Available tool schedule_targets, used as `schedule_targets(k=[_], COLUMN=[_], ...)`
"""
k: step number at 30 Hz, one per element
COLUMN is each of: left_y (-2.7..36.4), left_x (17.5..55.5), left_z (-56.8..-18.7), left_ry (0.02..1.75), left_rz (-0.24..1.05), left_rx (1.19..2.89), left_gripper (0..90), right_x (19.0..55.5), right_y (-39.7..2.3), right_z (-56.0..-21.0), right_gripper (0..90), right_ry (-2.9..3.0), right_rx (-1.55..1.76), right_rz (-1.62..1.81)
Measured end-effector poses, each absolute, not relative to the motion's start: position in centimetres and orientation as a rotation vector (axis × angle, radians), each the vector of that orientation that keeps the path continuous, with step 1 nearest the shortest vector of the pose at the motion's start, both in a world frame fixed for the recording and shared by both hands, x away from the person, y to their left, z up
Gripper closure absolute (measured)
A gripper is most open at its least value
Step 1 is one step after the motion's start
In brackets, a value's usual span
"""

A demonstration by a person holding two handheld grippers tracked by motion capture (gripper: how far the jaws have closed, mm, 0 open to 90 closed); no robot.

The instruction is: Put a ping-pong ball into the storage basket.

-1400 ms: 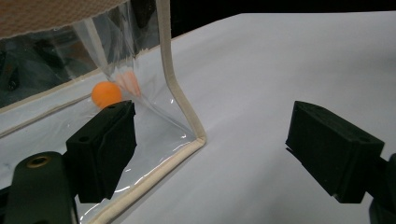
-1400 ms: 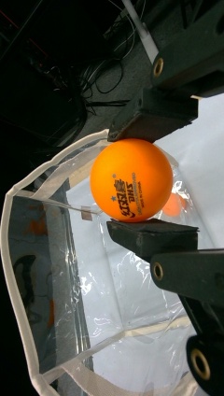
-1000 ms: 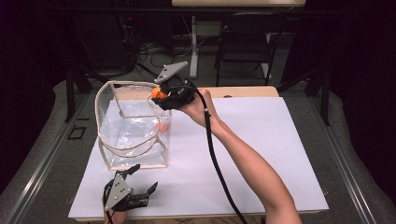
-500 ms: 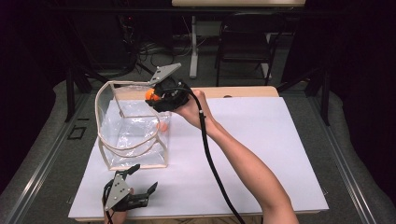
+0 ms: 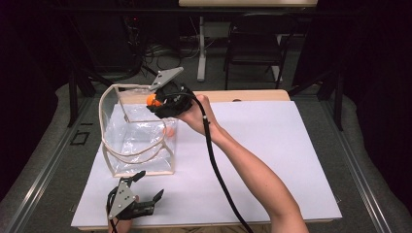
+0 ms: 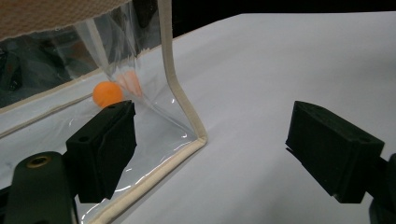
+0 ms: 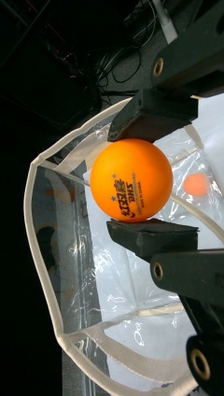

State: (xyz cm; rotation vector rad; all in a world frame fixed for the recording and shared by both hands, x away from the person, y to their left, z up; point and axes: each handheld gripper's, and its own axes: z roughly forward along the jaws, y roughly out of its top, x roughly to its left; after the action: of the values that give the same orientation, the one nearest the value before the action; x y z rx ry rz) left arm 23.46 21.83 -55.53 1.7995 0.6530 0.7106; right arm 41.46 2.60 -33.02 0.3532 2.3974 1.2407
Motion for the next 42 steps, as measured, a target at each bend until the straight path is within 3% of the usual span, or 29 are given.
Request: schedule_targets(k=[42], left_y=[21.6], left_x=[23.8], left_z=[-55.5], left_ry=[0.638], left_rz=[0.694], left_rx=[1.797], left_gripper=[15.7], right_x=[40.7], right_y=[6.4], right_z=[-33.7], right_gripper=[50.9], right_ry=[2.441], right_rx=[0.284], right_rz=[1.229])
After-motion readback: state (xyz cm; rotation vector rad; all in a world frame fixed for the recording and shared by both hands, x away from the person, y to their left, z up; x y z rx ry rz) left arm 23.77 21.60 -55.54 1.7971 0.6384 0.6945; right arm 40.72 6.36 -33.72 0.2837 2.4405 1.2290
